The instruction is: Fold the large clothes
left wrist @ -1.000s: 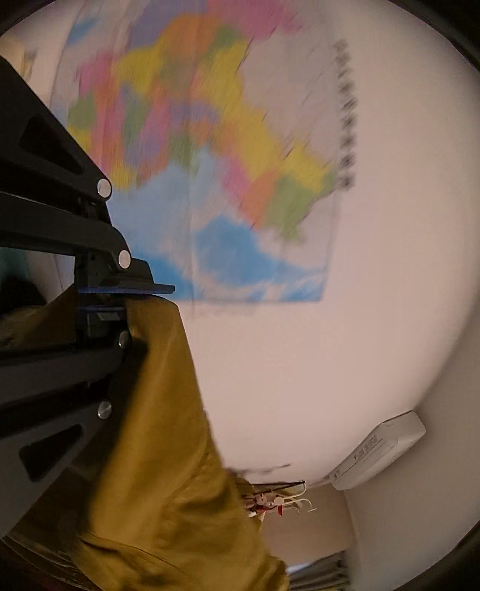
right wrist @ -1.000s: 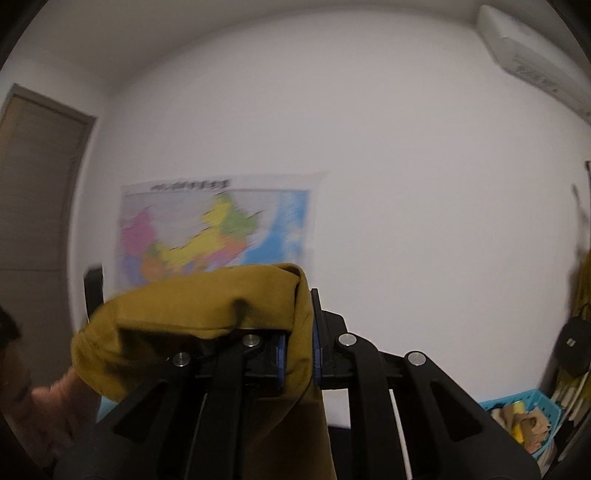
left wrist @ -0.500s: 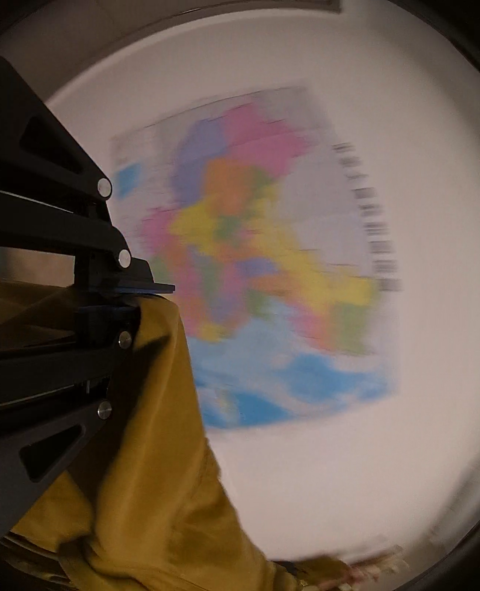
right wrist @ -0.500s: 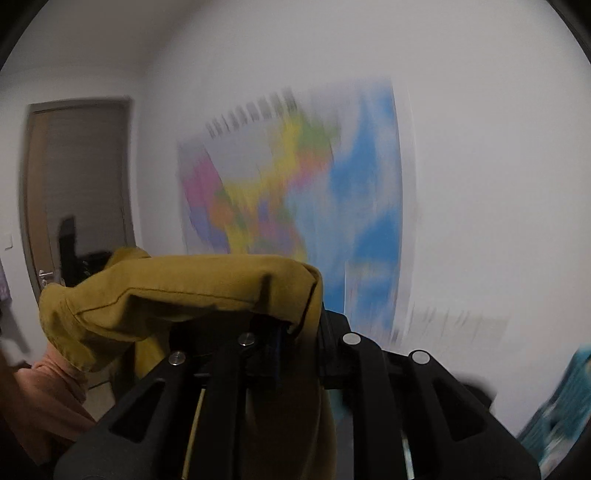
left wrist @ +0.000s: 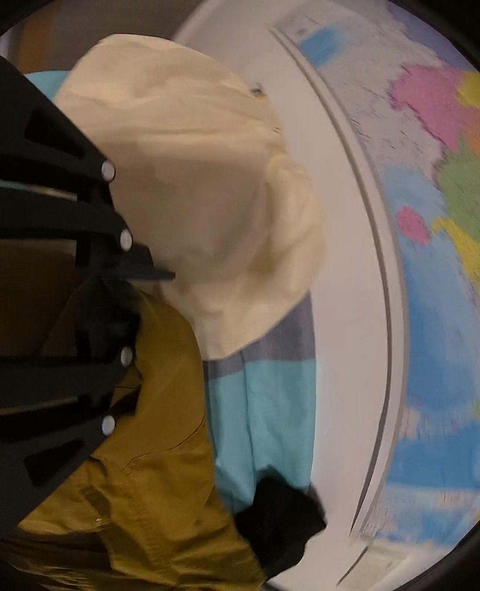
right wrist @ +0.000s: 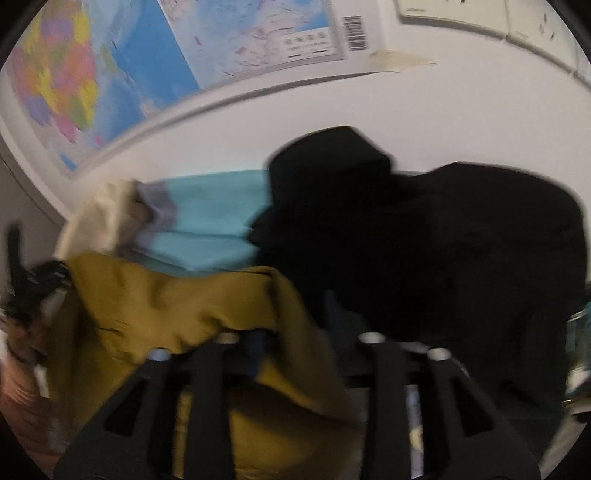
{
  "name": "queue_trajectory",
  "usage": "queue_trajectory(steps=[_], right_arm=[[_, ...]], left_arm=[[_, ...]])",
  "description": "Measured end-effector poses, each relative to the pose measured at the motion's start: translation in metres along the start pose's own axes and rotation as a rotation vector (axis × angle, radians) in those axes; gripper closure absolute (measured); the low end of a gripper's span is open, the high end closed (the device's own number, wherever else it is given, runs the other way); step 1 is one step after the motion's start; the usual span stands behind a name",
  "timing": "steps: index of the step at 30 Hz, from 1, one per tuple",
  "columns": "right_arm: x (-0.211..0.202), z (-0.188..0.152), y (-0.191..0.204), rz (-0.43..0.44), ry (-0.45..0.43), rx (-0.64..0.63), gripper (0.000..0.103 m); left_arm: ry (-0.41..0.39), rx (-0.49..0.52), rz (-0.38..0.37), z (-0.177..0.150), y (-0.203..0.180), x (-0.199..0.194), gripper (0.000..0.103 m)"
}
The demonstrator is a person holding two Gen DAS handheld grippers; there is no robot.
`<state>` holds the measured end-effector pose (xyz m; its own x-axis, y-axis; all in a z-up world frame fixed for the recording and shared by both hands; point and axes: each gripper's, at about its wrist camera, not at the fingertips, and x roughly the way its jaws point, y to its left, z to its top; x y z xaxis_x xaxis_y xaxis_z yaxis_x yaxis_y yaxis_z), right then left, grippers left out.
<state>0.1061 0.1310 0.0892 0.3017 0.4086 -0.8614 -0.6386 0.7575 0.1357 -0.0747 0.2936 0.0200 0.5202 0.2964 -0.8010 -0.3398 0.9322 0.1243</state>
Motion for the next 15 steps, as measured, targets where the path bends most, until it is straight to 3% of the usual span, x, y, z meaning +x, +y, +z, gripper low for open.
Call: queue_trajectory(steps=[2, 3, 4, 6, 7, 8, 13, 15], right_arm=[[-0.021, -0.008, 0.020, -0.084, -0.056, -0.152, 0.046], [-0.034, -0.013, 0.035, -0.125, -0.091, -0.250, 0.043], [-0.044, -0.019, 0.048, -0.160, -0.126, -0.337, 0.041], [-0.058, -0.035, 0.080, -0.215, -0.189, -0.551, 0.025], [-0.058, -0.042, 0.091, -0.239, -0.193, -0.641, 0.024], [-0.051, -0.051, 0.105, -0.266, -0.172, -0.749, 0.024], [0.012, -0.064, 0.125, -0.411, -0.046, -1.020, 0.032], [0.027, -0.069, 0.125, -0.404, -0.047, -1.054, 0.032]], left_arm=[[-0.066, 0.049, -0.055, -0.010, 0.006, -0.026, 0.044], [-0.095, 0.068, -0.109, -0.016, 0.010, -0.041, 0.038], [-0.113, 0.082, -0.156, -0.020, 0.010, -0.055, 0.036], [-0.150, 0.133, -0.250, -0.033, 0.009, -0.078, 0.031], [-0.163, 0.170, -0.268, -0.041, 0.005, -0.086, 0.023], [-0.156, 0.191, -0.286, -0.045, 0.000, -0.087, 0.022], [0.036, 0.211, -0.331, -0.051, -0.040, -0.045, 0.022], [0.100, 0.183, -0.324, -0.046, -0.048, -0.022, 0.020]])
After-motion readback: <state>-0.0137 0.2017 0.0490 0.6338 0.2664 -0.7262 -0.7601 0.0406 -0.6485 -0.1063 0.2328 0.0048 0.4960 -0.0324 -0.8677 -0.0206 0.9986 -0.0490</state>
